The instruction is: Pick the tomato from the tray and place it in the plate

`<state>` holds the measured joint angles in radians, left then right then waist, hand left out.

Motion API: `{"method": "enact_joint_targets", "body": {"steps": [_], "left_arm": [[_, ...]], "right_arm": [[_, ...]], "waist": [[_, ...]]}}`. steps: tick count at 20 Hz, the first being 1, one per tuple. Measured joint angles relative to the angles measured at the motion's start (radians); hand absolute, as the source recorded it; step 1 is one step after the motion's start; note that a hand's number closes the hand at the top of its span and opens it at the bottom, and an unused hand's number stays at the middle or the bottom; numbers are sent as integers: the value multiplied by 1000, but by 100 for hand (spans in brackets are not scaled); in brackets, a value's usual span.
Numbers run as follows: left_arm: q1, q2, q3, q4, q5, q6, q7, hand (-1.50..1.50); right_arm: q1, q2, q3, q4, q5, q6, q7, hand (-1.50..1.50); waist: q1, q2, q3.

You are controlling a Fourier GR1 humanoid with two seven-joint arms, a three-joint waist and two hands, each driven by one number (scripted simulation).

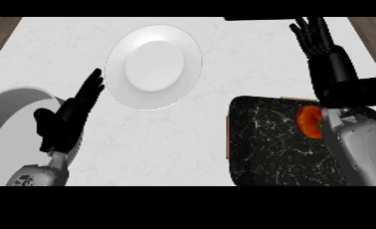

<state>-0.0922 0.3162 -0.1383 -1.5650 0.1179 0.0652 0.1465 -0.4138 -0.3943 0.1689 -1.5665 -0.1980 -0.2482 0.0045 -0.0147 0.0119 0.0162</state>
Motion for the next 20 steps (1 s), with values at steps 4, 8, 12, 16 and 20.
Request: {"method": "enact_joint_targets", "body": {"steps": [4,8,12,16,20], "left_arm": [[-1,-19,10,11,8,11,16,0],[6,-56,23,25,35,33,50,0],[15,-92,14,12,60,37,74,0],[21,-127,-12,5,63,41,82,0],[18,-144,-29,7,51,45,84,0]], "right_arm": [[-3,-67,-116,-30,-141,172,-127,150],[-10,-182,-230,-37,-153,280,-266,150],[55,-185,-383,91,-243,365,-460,-150],[114,-191,-472,223,-322,543,-649,-150],[157,-259,-526,352,-309,669,-766,-150]], "waist": [[3,-8,-1],[-14,-7,0],[-3,-5,6],[10,-5,6],[21,-7,5]]}}
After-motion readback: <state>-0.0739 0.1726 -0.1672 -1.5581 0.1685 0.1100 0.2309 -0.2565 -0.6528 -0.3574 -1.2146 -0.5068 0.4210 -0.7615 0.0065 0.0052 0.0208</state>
